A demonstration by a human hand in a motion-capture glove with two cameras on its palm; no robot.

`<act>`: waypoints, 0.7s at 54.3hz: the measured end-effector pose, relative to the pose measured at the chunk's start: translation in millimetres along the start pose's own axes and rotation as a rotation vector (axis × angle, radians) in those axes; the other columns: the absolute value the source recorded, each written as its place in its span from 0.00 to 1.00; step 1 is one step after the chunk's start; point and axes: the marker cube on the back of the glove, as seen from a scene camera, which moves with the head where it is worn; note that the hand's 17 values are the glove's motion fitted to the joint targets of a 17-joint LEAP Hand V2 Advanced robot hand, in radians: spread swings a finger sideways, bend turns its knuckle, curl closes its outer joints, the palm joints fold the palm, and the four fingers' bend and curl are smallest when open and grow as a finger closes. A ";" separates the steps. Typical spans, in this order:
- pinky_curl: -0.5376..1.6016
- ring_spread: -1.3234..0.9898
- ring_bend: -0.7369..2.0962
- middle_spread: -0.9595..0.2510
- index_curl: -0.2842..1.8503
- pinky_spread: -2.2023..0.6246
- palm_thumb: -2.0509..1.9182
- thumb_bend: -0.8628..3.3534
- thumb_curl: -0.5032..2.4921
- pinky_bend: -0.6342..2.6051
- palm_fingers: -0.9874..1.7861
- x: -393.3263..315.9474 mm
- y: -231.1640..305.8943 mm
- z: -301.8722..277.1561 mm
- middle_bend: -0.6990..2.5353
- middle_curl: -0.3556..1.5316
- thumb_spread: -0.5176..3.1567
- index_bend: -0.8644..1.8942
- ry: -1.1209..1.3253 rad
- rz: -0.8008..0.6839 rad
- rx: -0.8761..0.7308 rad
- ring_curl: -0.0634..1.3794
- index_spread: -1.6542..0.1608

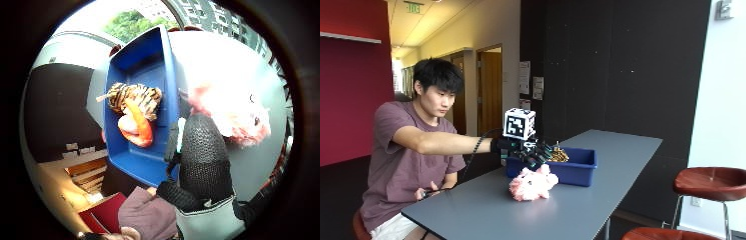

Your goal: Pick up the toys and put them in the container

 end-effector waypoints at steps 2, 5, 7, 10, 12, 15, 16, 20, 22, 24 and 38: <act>0.42 0.58 0.38 0.80 0.25 0.80 0.52 0.20 0.25 0.44 0.28 4.7 -2.1 9.2 0.26 0.36 0.51 0.34 -0.019 0.008 -0.012 0.31 0.80; 0.42 0.58 0.38 0.81 0.25 0.80 0.52 0.21 0.25 0.44 0.28 9.3 -5.0 22.2 0.26 0.36 0.52 0.34 -0.036 0.014 -0.026 0.31 0.81; 0.42 0.58 0.38 0.80 0.24 0.80 0.53 0.21 0.25 0.44 0.28 10.8 -6.6 29.1 0.26 0.36 0.53 0.34 -0.042 0.014 -0.039 0.31 0.81; 0.42 0.58 0.38 0.80 0.23 0.79 0.53 0.21 0.26 0.44 0.28 12.7 -10.1 45.3 0.26 0.36 0.54 0.33 -0.043 0.012 -0.078 0.31 0.81; 0.42 0.58 0.38 0.81 0.23 0.80 0.53 0.21 0.26 0.45 0.27 11.8 -11.8 56.5 0.26 0.35 0.54 0.33 -0.045 0.004 -0.103 0.31 0.82; 0.42 0.58 0.37 0.81 0.22 0.80 0.53 0.21 0.26 0.45 0.27 10.0 -13.2 66.9 0.26 0.35 0.54 0.33 -0.038 -0.006 -0.122 0.31 0.82; 0.42 0.58 0.37 0.81 0.22 0.79 0.53 0.21 0.26 0.45 0.25 9.4 -13.5 69.6 0.26 0.35 0.53 0.32 -0.036 -0.011 -0.127 0.31 0.83; 0.42 0.58 0.37 0.82 0.21 0.79 0.53 0.20 0.26 0.45 0.24 4.6 -15.5 85.4 0.26 0.34 0.52 0.32 0.013 -0.025 -0.128 0.31 0.83; 0.42 0.58 0.36 0.82 0.21 0.79 0.52 0.20 0.26 0.45 0.24 3.1 -16.8 90.3 0.26 0.34 0.52 0.32 0.044 -0.022 -0.111 0.31 0.83; 0.42 0.58 0.36 0.83 0.20 0.79 0.53 0.20 0.27 0.45 0.23 4.2 -19.1 91.4 0.25 0.34 0.51 0.31 0.056 -0.018 -0.090 0.31 0.84; 0.44 0.57 0.42 0.82 0.19 0.79 0.56 0.21 0.28 0.50 0.33 9.4 -29.8 101.1 0.25 0.32 0.49 0.33 0.036 -0.021 -0.058 0.33 0.81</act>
